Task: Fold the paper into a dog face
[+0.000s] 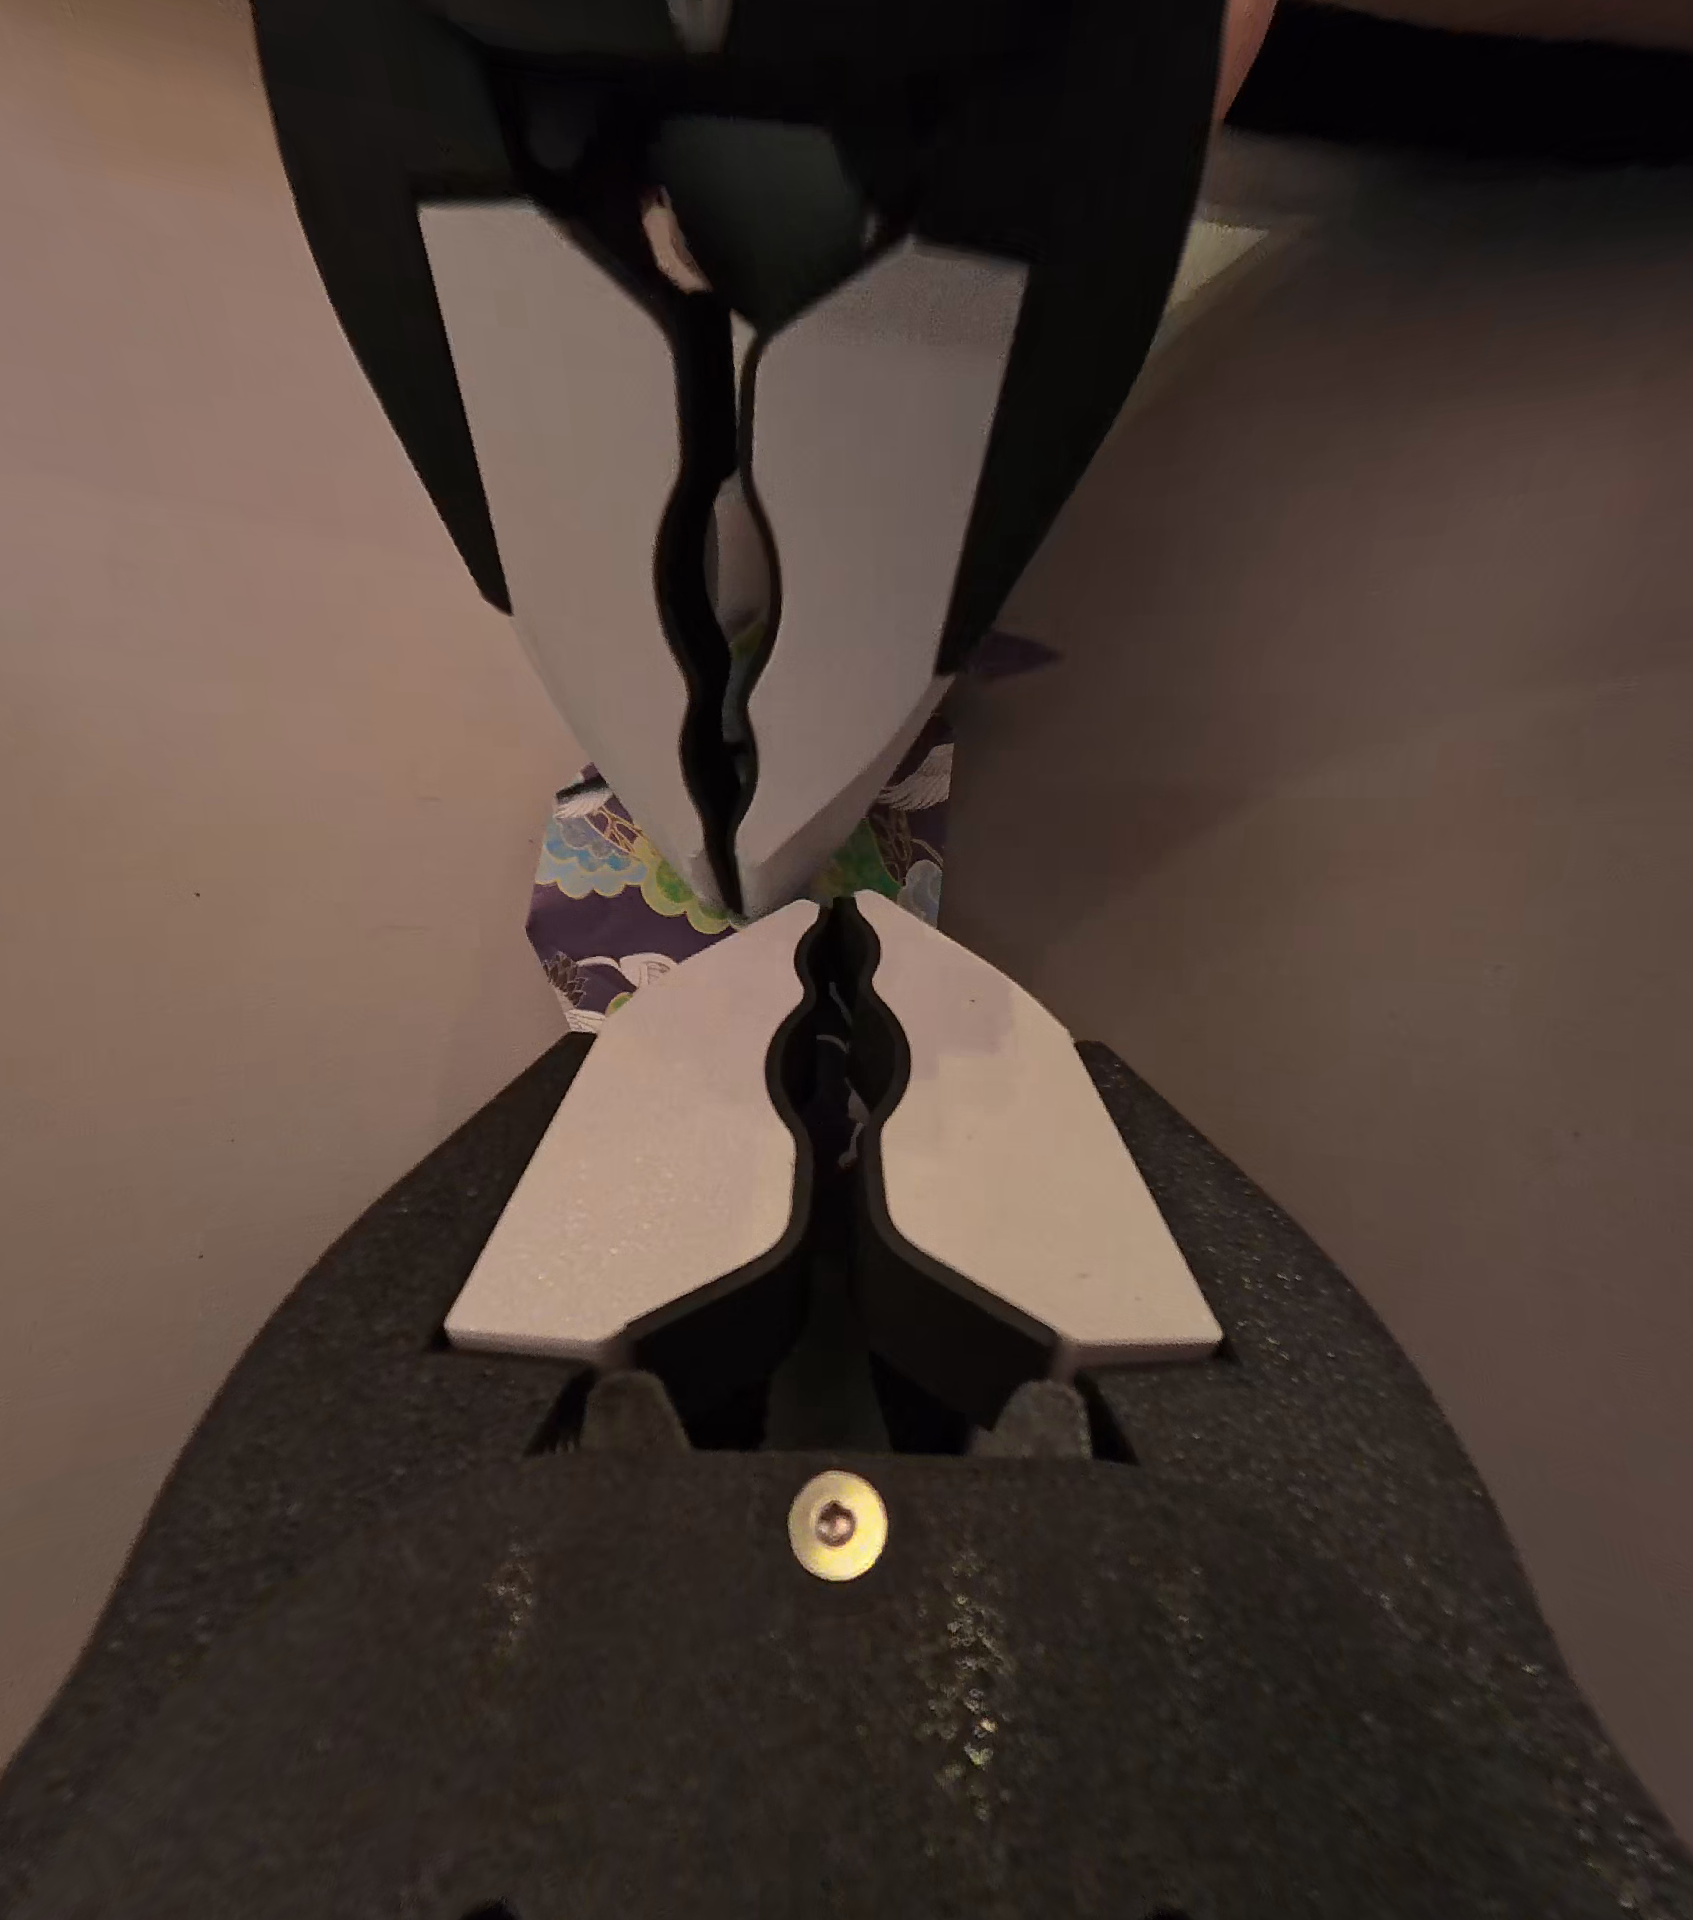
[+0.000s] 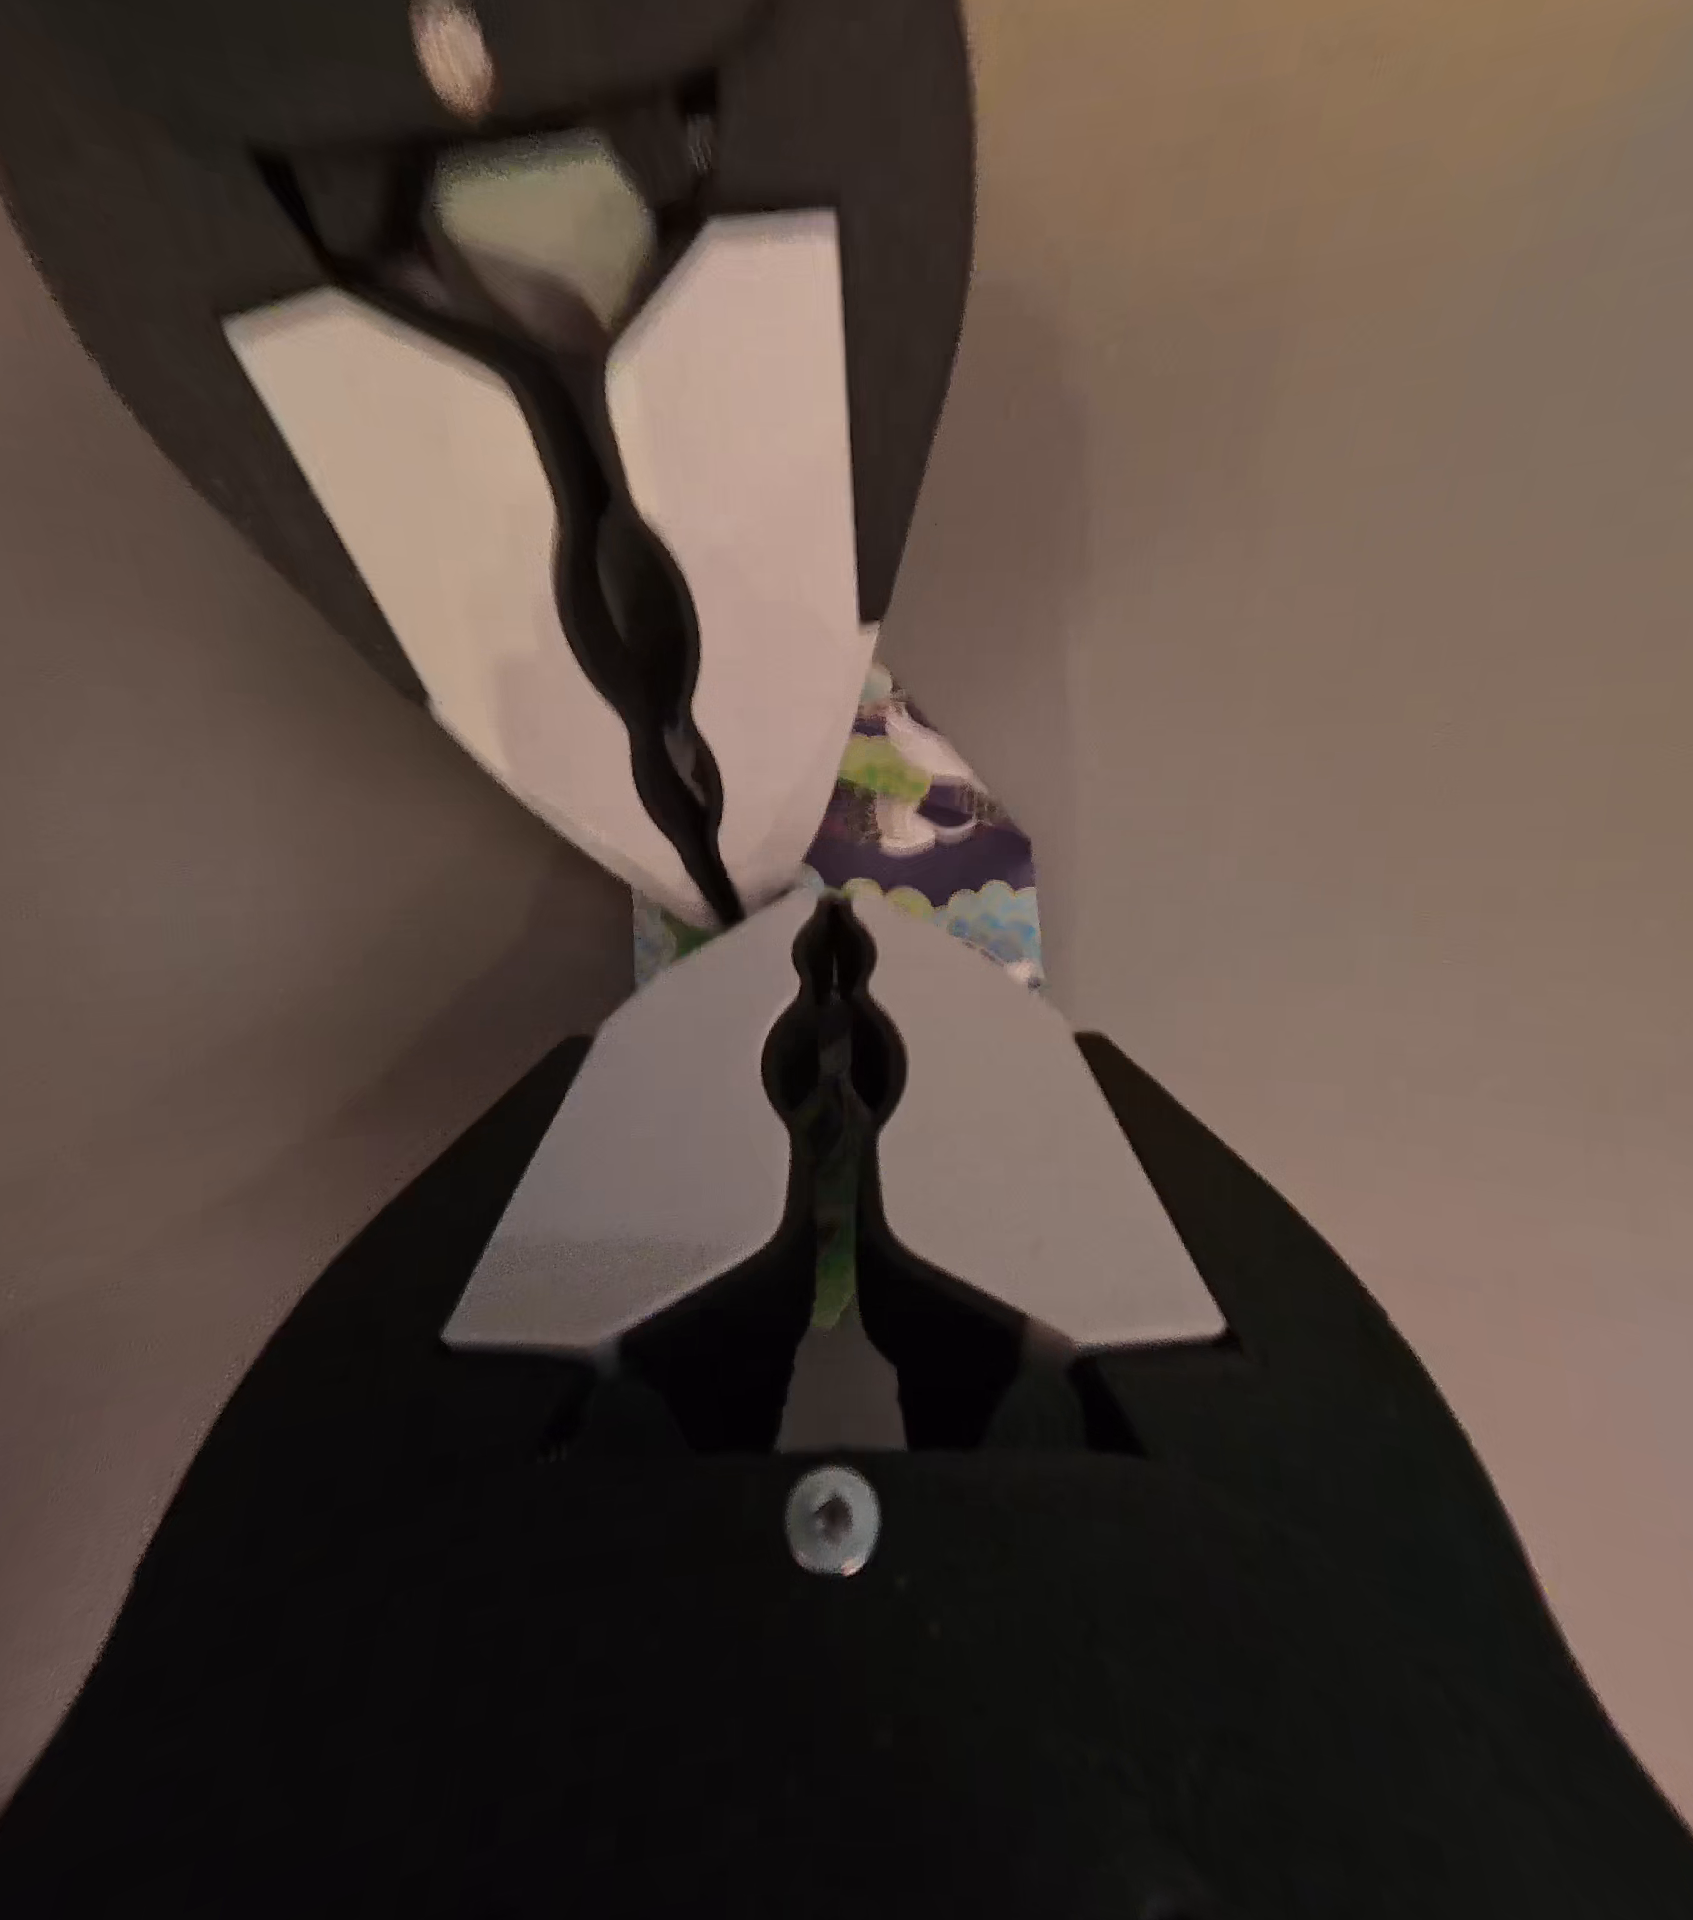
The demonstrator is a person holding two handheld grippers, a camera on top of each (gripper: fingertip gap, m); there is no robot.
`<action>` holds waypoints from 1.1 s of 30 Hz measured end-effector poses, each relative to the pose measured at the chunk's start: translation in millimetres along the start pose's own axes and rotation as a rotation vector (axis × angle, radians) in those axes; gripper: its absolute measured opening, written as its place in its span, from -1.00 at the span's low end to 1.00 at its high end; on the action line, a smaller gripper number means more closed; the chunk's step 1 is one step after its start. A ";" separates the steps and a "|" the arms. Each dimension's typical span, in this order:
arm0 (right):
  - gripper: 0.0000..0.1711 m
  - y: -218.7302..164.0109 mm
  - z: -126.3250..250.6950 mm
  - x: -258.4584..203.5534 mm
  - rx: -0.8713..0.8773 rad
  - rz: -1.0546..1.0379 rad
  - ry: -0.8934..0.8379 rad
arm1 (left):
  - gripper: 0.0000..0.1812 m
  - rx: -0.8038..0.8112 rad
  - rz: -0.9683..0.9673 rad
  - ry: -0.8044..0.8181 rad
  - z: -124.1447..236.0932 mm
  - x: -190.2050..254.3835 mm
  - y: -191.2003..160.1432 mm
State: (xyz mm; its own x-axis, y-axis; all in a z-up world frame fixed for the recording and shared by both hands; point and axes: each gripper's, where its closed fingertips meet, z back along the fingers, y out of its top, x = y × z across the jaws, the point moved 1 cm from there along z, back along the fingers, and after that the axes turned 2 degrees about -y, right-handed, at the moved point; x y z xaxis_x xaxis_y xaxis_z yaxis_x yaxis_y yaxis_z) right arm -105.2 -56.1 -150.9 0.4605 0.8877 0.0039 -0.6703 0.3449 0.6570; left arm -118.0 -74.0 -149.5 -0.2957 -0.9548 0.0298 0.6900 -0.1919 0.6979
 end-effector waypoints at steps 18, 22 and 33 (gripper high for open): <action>-0.98 -7.5 8.6 -27.3 -0.005 -0.054 0.188 | -1.00 0.004 -0.011 0.012 0.1 0.2 0.0; -0.98 -12.5 12.8 -29.4 -0.014 -0.055 0.211 | -1.00 0.005 -0.014 0.015 0.0 0.2 0.1; -0.98 -20.3 19.1 -29.7 -0.033 -0.194 0.313 | -1.00 0.007 -0.020 0.019 0.1 0.2 0.1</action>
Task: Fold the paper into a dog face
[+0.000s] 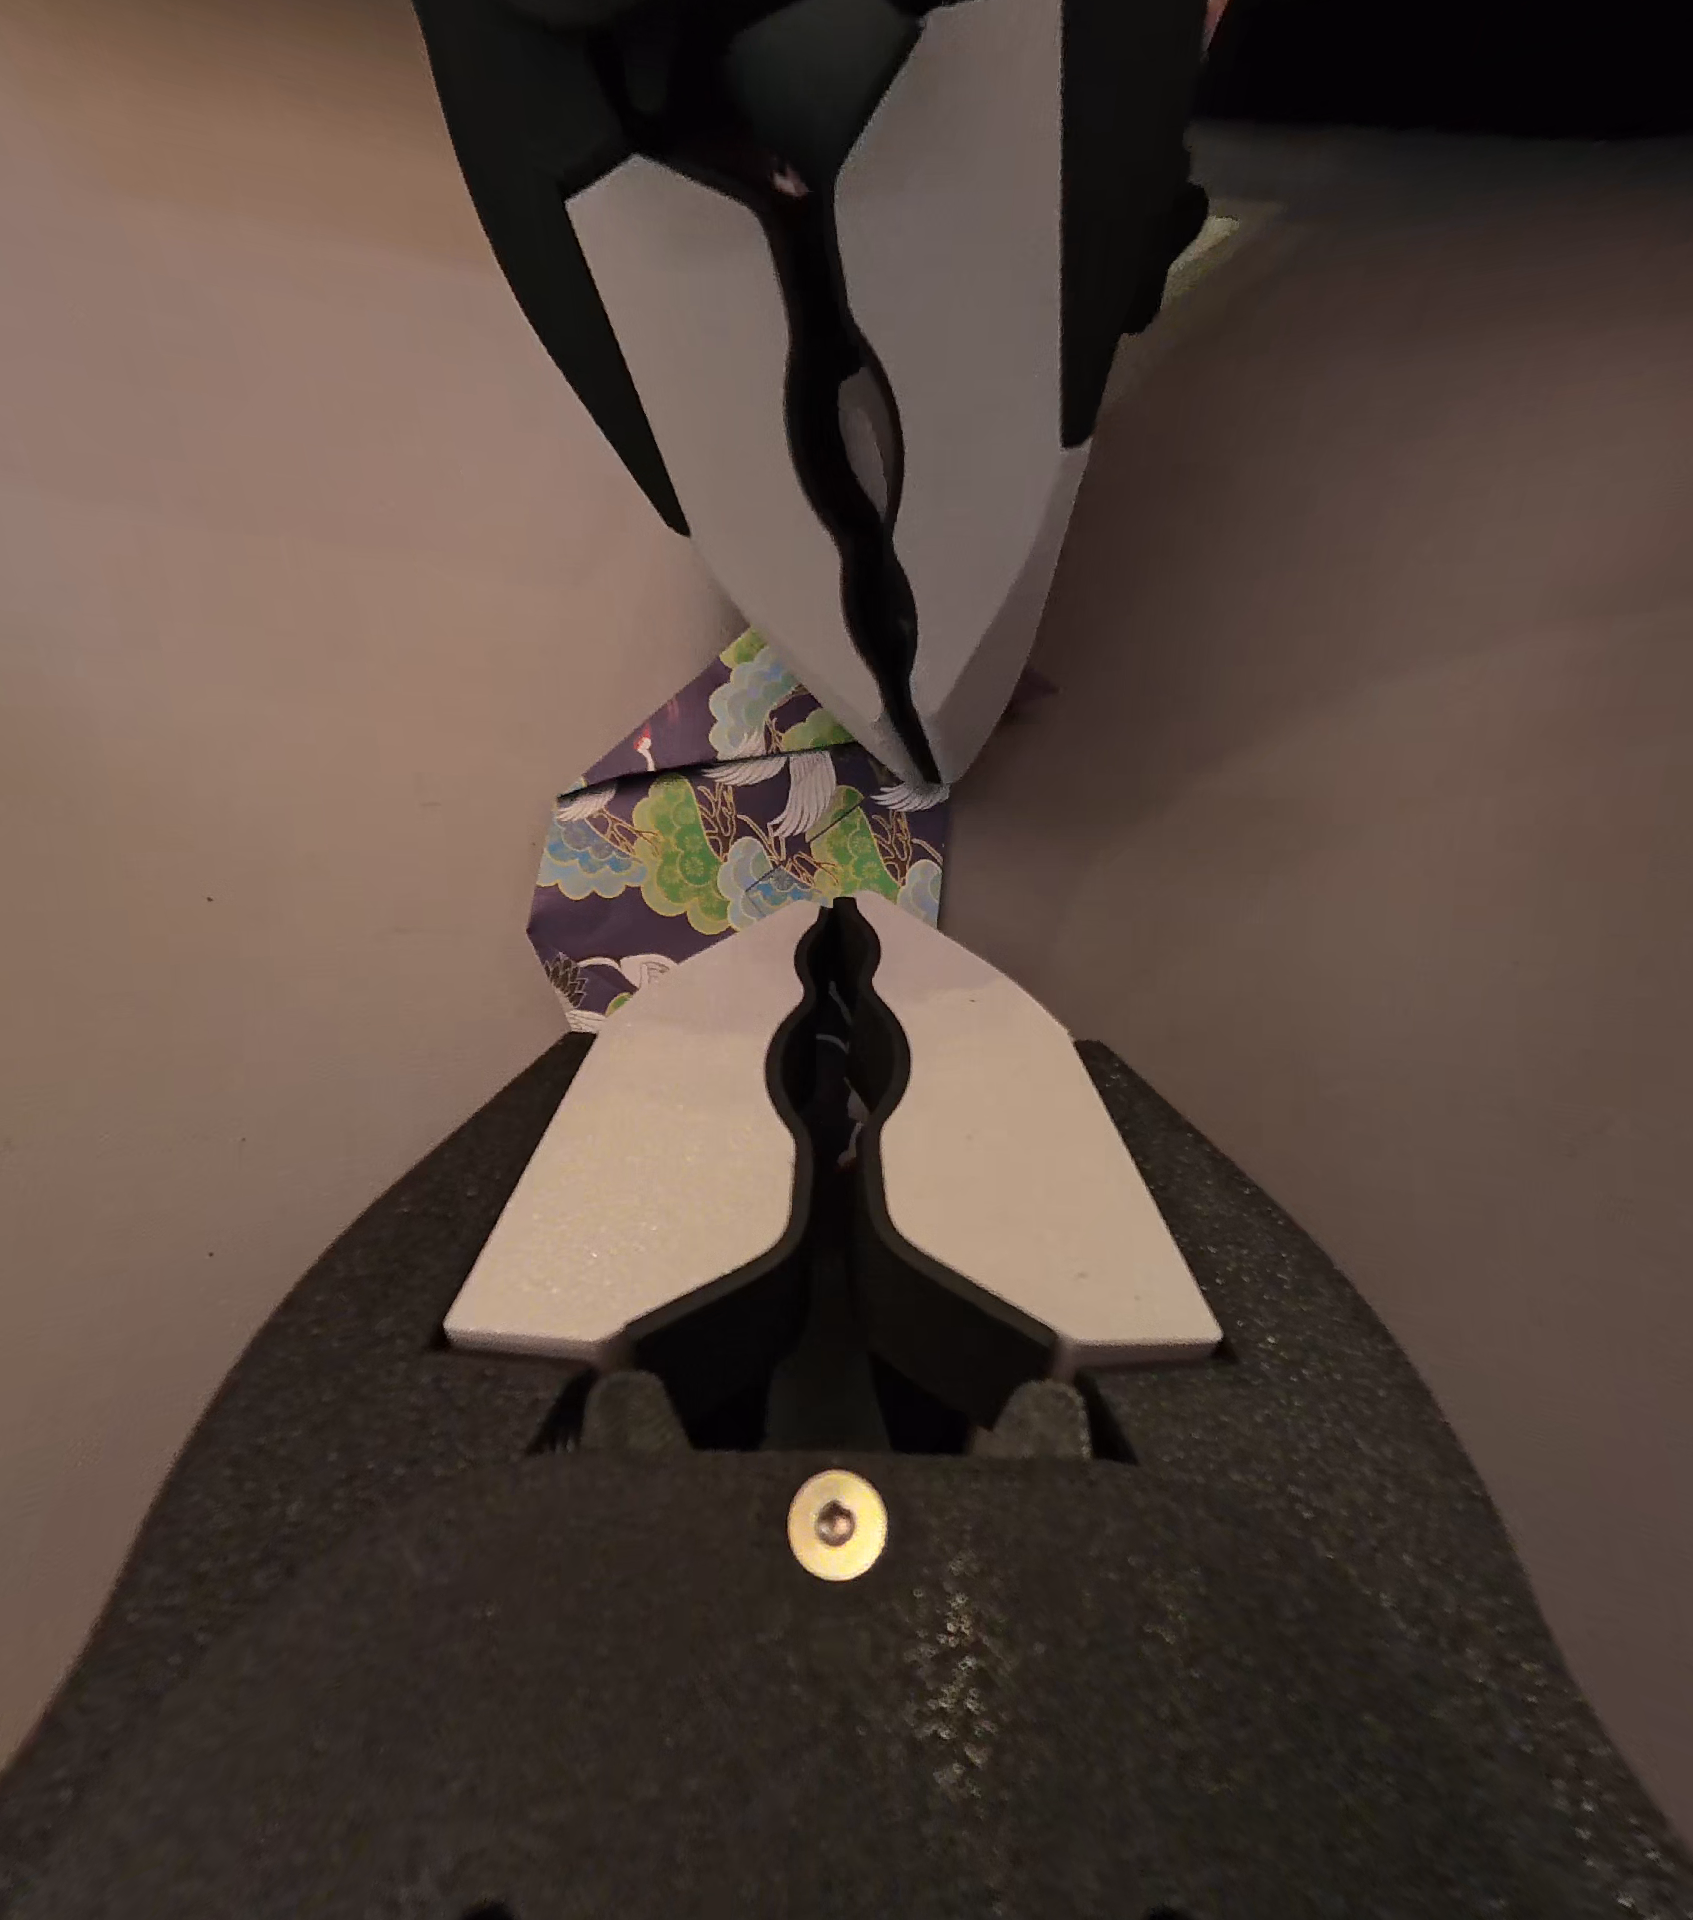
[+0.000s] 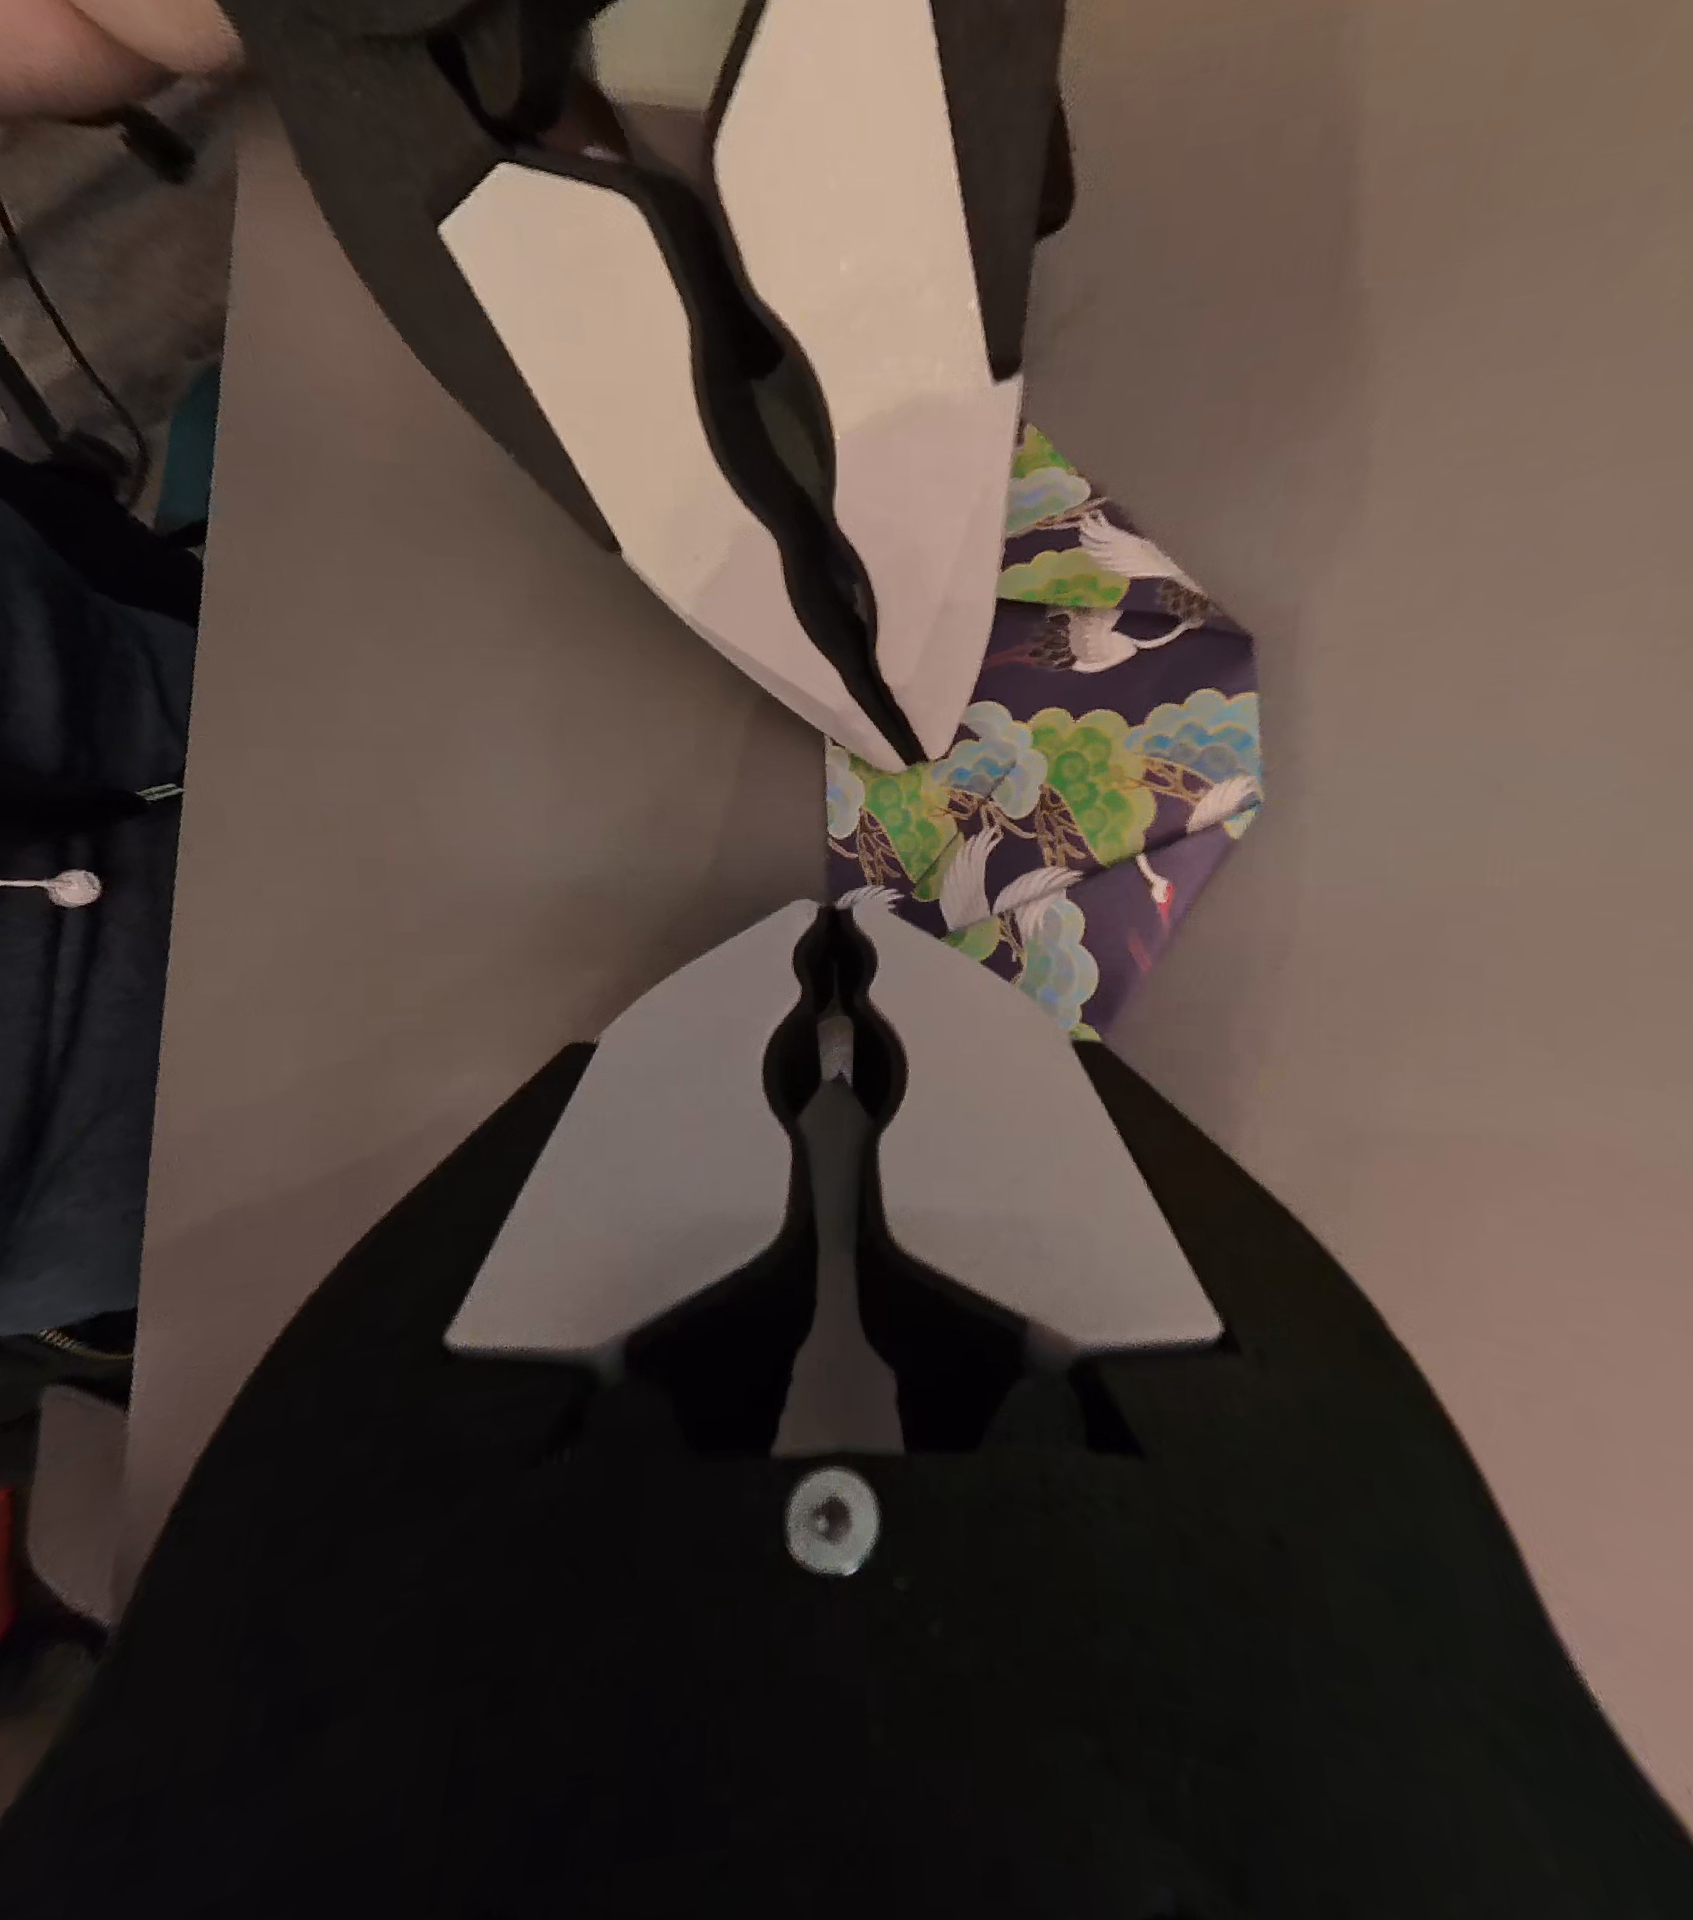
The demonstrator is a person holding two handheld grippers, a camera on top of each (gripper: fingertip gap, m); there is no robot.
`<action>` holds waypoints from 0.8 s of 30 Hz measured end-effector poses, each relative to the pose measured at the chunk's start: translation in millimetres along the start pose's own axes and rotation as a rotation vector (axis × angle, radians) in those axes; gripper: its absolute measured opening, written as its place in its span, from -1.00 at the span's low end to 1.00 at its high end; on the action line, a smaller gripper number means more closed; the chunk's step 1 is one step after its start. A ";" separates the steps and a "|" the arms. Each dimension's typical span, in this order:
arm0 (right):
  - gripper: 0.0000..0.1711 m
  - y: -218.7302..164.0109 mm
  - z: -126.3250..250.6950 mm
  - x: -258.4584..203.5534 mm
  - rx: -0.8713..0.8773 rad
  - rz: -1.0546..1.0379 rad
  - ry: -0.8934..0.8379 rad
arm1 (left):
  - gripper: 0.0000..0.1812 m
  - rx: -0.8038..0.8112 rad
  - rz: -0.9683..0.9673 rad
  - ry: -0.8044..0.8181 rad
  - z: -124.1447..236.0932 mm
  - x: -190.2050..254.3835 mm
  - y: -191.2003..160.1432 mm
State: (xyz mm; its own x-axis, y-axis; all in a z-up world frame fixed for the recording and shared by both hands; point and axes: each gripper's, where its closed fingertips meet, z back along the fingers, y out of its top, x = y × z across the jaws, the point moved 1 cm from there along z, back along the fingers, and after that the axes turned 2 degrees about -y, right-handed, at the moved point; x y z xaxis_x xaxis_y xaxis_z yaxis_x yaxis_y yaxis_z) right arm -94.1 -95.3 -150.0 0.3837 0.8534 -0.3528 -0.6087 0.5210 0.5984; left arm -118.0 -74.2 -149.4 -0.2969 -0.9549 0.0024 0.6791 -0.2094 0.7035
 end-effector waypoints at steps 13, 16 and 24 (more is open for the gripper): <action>-0.99 16.4 -16.0 -6.1 -0.041 -0.531 0.270 | -1.00 -0.009 0.027 -0.028 0.0 -0.6 0.4; -0.99 19.9 -18.1 -4.2 -0.012 -0.571 0.248 | -1.00 -0.010 0.028 -0.029 0.0 -0.6 0.2; -0.98 19.8 -17.4 -5.1 0.041 -0.607 0.300 | -1.00 0.055 0.129 -0.096 6.6 4.6 5.7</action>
State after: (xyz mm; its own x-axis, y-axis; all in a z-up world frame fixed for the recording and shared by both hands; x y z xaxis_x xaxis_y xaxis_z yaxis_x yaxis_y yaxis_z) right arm -120.2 -89.1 -148.9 0.4364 0.3804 -0.8154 -0.3173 0.9131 0.2561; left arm -120.0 -78.4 -140.6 -0.2743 -0.9480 0.1616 0.6790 -0.0719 0.7306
